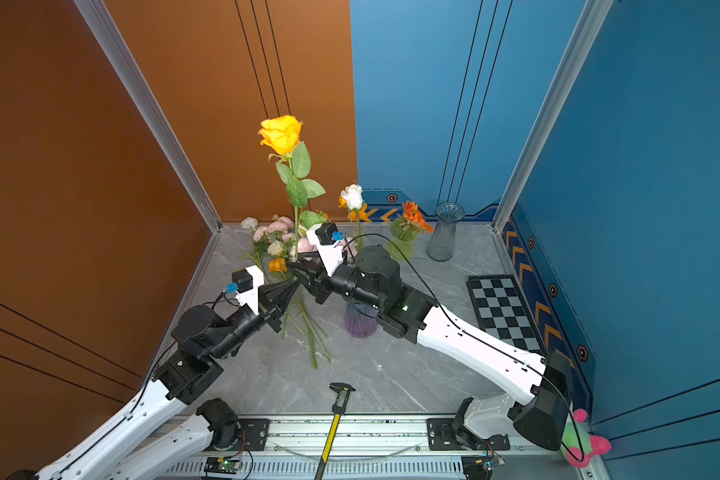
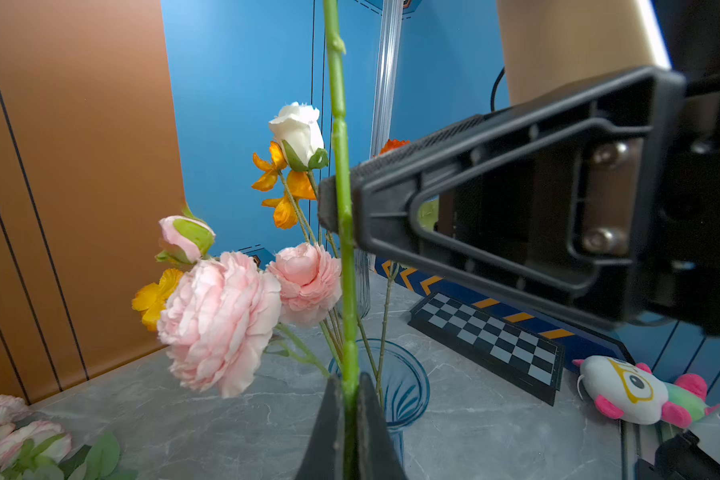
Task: Arrange the flowers into the vase
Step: 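Grasp the yellow rose stem with the right gripper while the left opens and draws back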
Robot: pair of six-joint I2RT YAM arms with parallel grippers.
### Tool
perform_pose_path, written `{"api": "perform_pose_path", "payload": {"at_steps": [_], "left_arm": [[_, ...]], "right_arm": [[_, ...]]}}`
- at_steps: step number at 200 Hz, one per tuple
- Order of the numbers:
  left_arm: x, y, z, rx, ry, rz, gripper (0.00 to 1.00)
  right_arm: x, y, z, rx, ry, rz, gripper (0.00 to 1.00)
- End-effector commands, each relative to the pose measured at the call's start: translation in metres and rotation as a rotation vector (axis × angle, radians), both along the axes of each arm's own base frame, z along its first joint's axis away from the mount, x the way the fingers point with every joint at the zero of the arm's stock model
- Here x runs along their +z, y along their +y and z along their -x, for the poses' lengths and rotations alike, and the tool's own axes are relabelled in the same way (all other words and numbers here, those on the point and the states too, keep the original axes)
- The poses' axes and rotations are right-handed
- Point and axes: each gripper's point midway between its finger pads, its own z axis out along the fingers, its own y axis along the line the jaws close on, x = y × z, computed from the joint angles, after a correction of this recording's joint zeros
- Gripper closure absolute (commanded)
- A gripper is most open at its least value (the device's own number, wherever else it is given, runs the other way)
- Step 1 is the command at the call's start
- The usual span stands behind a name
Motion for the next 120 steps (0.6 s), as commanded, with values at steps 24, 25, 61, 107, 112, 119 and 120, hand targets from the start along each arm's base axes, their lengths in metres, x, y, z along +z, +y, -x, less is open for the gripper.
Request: {"api": "perform_pose_path", "payload": {"at_steps": [24,25,61,107,112,119,120], "left_arm": [[0.0156,0.0017,0.0014,0.014,-0.05,0.027,1.0],[0.0158,0.0017,0.0014,0.014,-0.051,0.027,1.0],[0.0154,0.003,0.0004,0.024,-0.051,0.027,1.0],[0.0127,0.0049,-0.0026,0.044,-0.047,0.022,0.55],[0.0124,0.0063,-0.0035,0.054,-0.048,0.021,0.41],[0.0128,0.0078,-0.0039,0.063,-0.054,0.018,0.2],[0.0126,0.0079,-0.0041,0.065,-0.054,0.017,0.15]], "right_arm": [[0.0134,0.0052,-0.0015,0.024,-0.016,-0.042,0.74],[0.0135,0.0053,-0.0014,0.025,-0.015,-0.042,0.74],[0.0115,0.0081,-0.0031,0.035,-0.004,-0.044,0.93],[0.0117,0.0047,-0.0048,0.029,-0.006,-0.046,1.0],[0.0116,0.0035,-0.0048,0.025,-0.008,-0.043,1.0],[0.0118,0.0013,-0.0055,0.019,-0.015,-0.037,1.0],[0.0118,0.0008,-0.0058,0.017,-0.016,-0.036,1.0]]}}
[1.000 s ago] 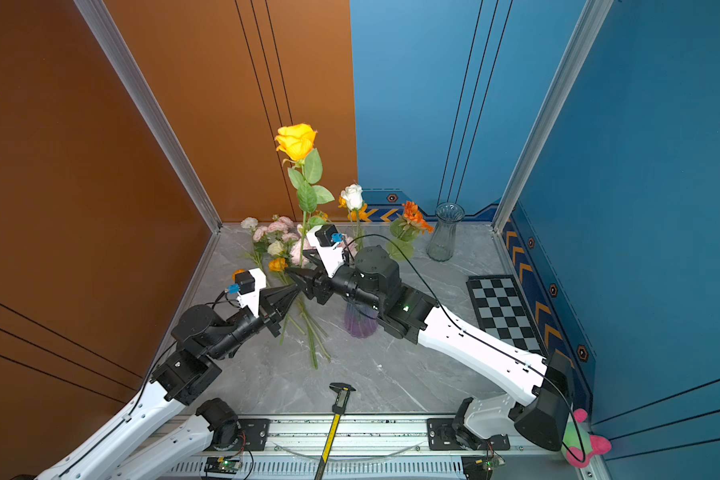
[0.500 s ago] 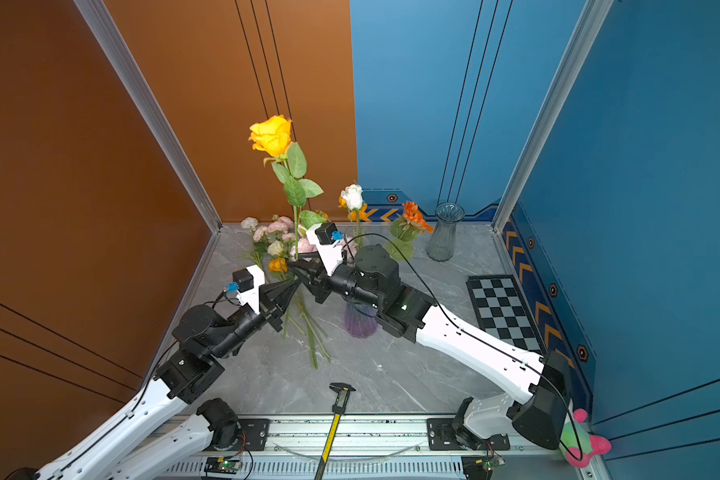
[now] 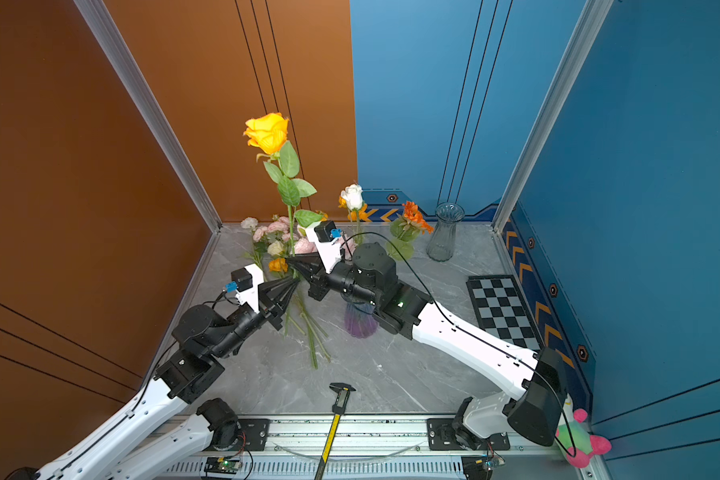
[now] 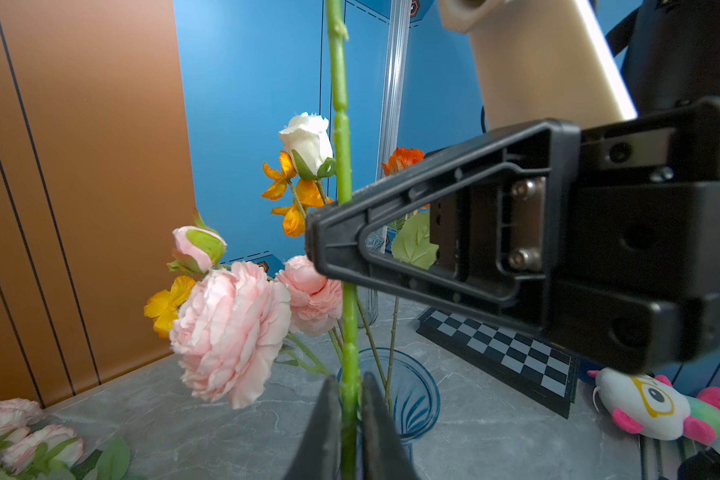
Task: Arrange the flowers into the vase
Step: 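Grasp the yellow rose stem with the right gripper while the left opens and draws back, then carry the yellow rose over the blue-purple vase with the right gripper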
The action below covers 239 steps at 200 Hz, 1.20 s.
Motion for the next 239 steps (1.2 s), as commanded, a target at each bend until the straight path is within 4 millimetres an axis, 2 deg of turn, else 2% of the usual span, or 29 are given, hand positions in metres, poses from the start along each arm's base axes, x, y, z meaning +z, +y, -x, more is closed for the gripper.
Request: {"api": "perform_pose_path", "payload": {"at_steps": [1,5,37,72,92,115,135,172,205,239], "left_arm": [[0.01,0.005,0.0,0.033,-0.044,0.012,0.11],[0.011,0.006,0.001,0.036,-0.048,0.01,0.0],[0.009,0.001,0.006,-0.021,-0.054,-0.092,0.02],[0.005,-0.001,0.011,-0.065,-0.041,-0.14,0.02],[0.003,-0.002,0.011,-0.073,-0.031,-0.134,0.02],[-0.001,-0.005,0.009,-0.086,-0.019,-0.128,0.02],[-0.002,-0.009,0.006,-0.099,-0.006,-0.129,0.02],[-0.003,-0.014,0.001,-0.108,0.012,-0.13,0.02],[-0.005,-0.015,-0.002,-0.105,0.022,-0.133,0.02],[-0.006,-0.016,-0.004,-0.105,0.026,-0.139,0.02]], "right_arm": [[0.017,-0.005,0.002,0.006,-0.039,-0.027,1.0],[0.017,-0.007,0.002,0.001,-0.046,-0.023,1.0],[0.028,-0.034,-0.001,-0.072,-0.115,-0.018,1.0],[0.053,-0.079,0.002,-0.191,-0.221,0.014,1.0],[0.059,-0.108,0.004,-0.292,-0.276,0.051,1.0],[0.055,-0.138,0.003,-0.416,-0.327,0.071,1.0],[0.04,-0.156,-0.003,-0.507,-0.352,0.106,1.0],[0.016,-0.162,-0.015,-0.556,-0.358,0.104,1.0],[-0.005,-0.161,-0.022,-0.568,-0.362,0.117,1.0],[-0.036,-0.156,-0.023,-0.544,-0.358,0.141,1.0]]}}
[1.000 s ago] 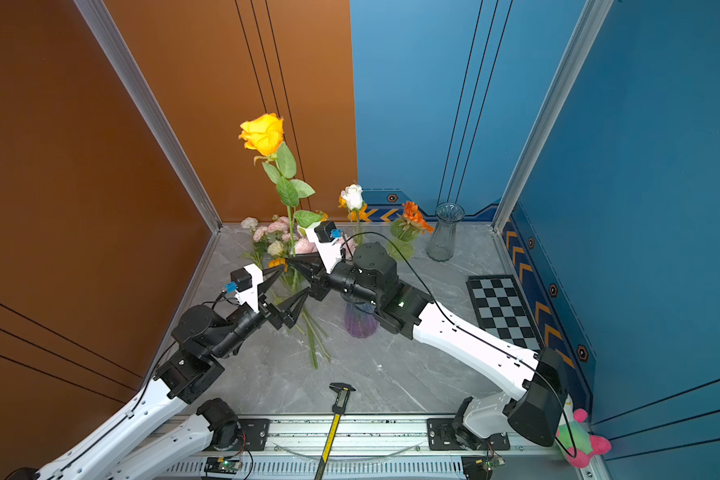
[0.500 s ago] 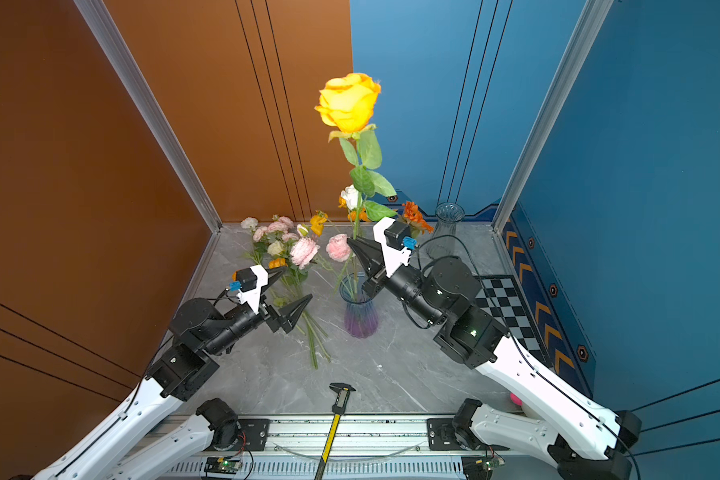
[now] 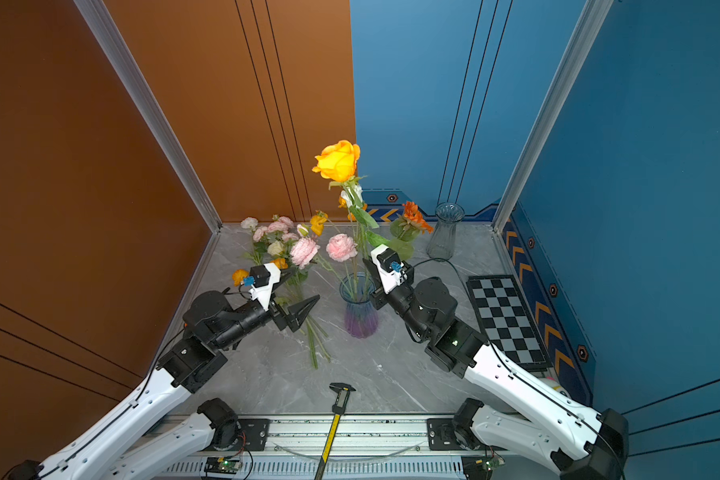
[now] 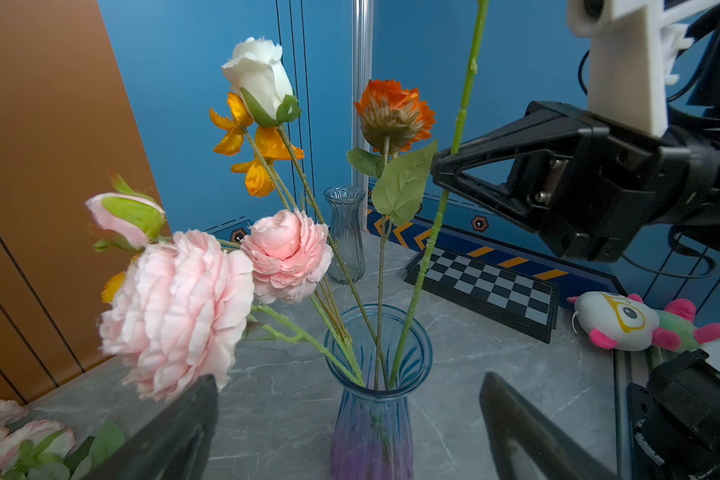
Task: Arrange the flowers into the vase
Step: 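Carry the yellow rose over the blue-purple vase with the right gripper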
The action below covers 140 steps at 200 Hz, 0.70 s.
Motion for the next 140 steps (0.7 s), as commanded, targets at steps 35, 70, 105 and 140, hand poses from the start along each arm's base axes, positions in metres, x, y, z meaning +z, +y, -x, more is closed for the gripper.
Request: {"api": "perform_pose_path", "payload": {"at_steps": [35,70,105,140], "left_arm": [[0.013,-0.006,-0.003,-0.029,-0.004,0.013,0.02],[0.013,-0.011,-0.006,-0.045,0.007,0.007,0.02],[0.01,-0.013,-0.009,-0.044,0.019,0.005,0.02],[0.007,-0.016,-0.012,-0.048,0.023,0.01,0.02]], "right_arm": [[-0.03,-0.003,0.002,0.002,-0.07,-0.087,1.0],[-0.053,0.002,0.002,0.022,-0.073,-0.078,0.99],[-0.063,-0.001,-0.002,-0.003,-0.089,-0.095,0.93],[-0.07,0.007,-0.004,0.022,-0.039,-0.049,0.87]]}}
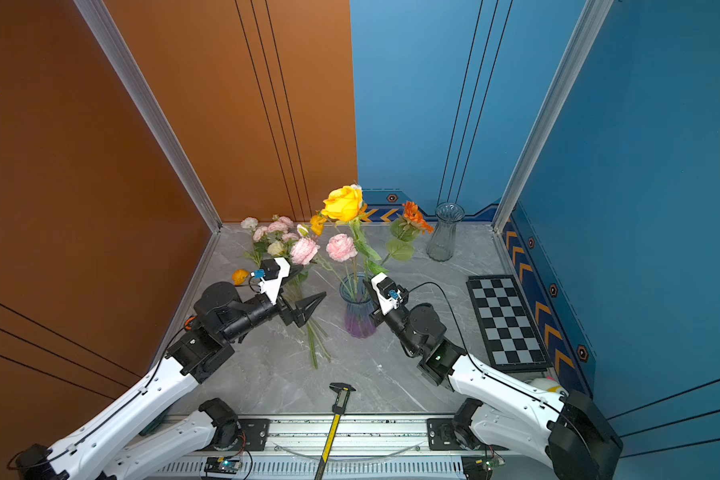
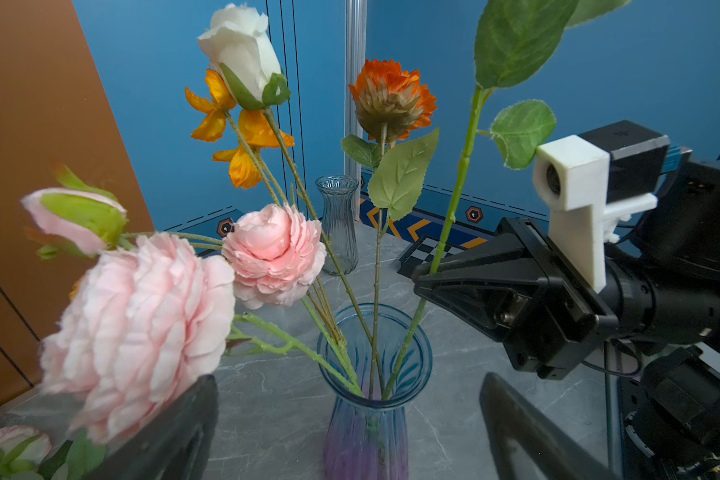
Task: Arrange the flowers into the vase
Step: 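Carry the yellow rose over the blue-purple vase with the right gripper, then lower the yellow rose stem into the blue-purple vase with the right gripper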
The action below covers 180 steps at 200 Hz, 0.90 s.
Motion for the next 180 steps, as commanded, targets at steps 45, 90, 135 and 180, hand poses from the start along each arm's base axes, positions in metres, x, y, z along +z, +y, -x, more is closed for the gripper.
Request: {"api": "perform_pose_path", "payload": {"at_steps": [45,90,135,180], "left_arm": [[0.011,-0.003,0.0,-0.023,-0.015,0.029,0.02],[0.006,0.0,0.002,-0.014,-0.019,0.027,0.02],[0.006,0.002,0.002,-0.011,-0.028,0.021,0.02],[0.007,0.0,-0.002,-0.014,-0.032,0.013,0.02]], "right_arm": [[-0.001,0.008,0.002,0.054,0.06,0.027,0.75],[-0.001,0.0,0.012,0.058,0.106,0.024,0.41],[-0.005,-0.014,0.023,0.033,0.165,0.048,0.14],[0.0,-0.021,0.032,0.036,0.2,0.068,0.01]]}}
